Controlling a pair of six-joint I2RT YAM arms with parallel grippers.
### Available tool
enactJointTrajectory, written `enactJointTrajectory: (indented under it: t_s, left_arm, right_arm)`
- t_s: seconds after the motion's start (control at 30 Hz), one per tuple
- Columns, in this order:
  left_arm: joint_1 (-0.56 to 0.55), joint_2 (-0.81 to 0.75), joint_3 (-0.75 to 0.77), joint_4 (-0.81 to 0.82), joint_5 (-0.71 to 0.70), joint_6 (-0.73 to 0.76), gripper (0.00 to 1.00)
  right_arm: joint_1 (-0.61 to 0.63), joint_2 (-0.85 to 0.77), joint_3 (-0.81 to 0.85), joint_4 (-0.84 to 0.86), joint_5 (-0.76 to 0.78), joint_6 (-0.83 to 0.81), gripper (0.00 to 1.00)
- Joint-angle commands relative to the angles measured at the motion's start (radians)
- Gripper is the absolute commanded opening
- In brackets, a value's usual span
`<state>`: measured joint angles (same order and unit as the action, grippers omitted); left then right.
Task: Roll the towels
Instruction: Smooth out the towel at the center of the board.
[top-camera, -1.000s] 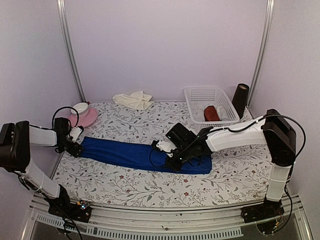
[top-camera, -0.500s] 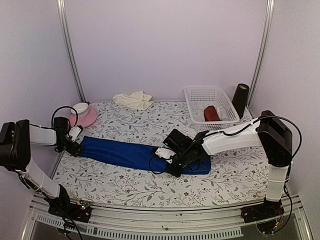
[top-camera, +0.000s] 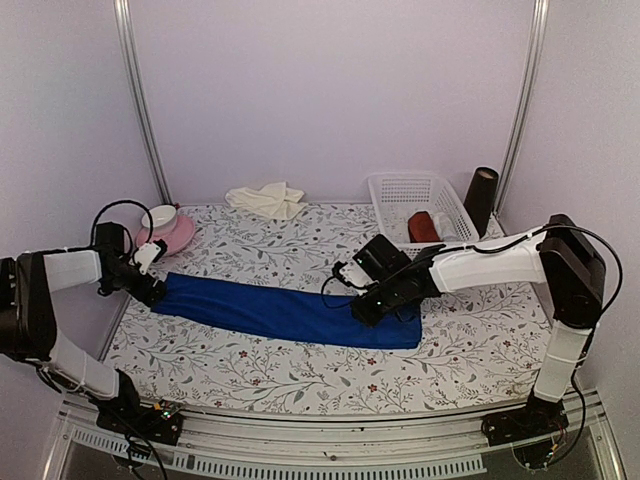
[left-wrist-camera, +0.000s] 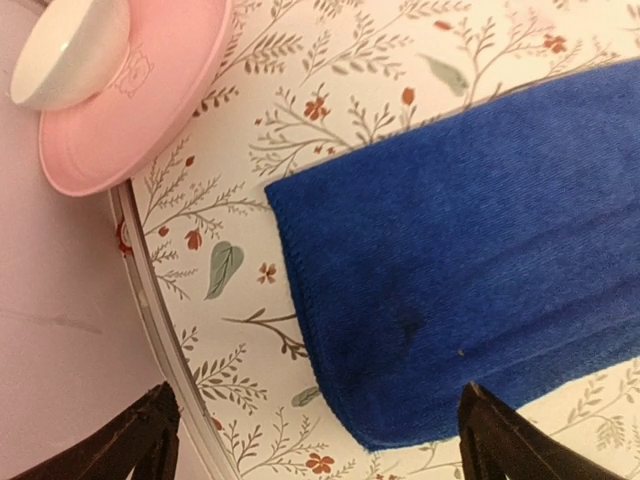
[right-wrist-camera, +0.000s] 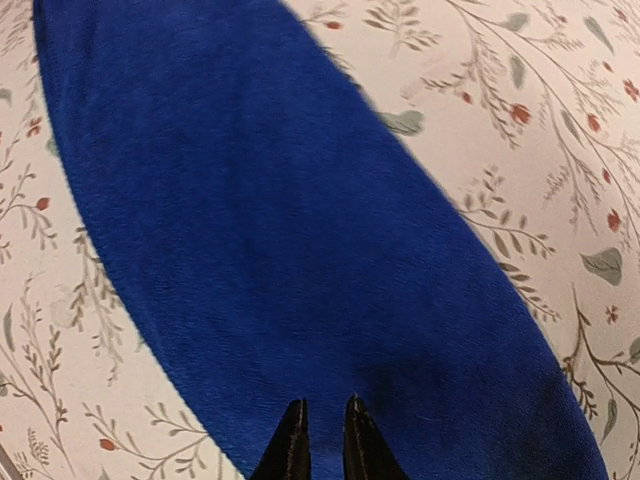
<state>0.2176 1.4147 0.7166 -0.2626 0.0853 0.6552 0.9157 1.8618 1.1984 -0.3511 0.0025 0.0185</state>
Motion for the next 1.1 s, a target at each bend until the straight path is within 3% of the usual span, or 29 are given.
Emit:
enactJointTrajectory:
  t_s: [0.0,0.37,0.63,1.07]
  left_arm:
    - [0.012,-0.052,0.030,-0.083,0.157,0.025,0.97]
    - [-0.021,0.049,0.042,0.088,0.087,-0.083,0.97]
    - [-0.109,0.159,0.027,0.228,-0.130,-0.118,0.97]
    - [-0.128,0.240,-0.021,0.327,-0.318,-0.162,0.97]
  right_arm:
    - [-0.048,-0.015,-0.056,0.030,0.070,0.124,0.12]
    - [-0.175,0.057,-0.058,0.054,0.158,0.223,0.12]
    - [-0.223,0.143,-0.026,0.020,0.236,0.232,0.11]
    - [-0.288,0.146,0.049,-0.034,0.360,0.216,0.12]
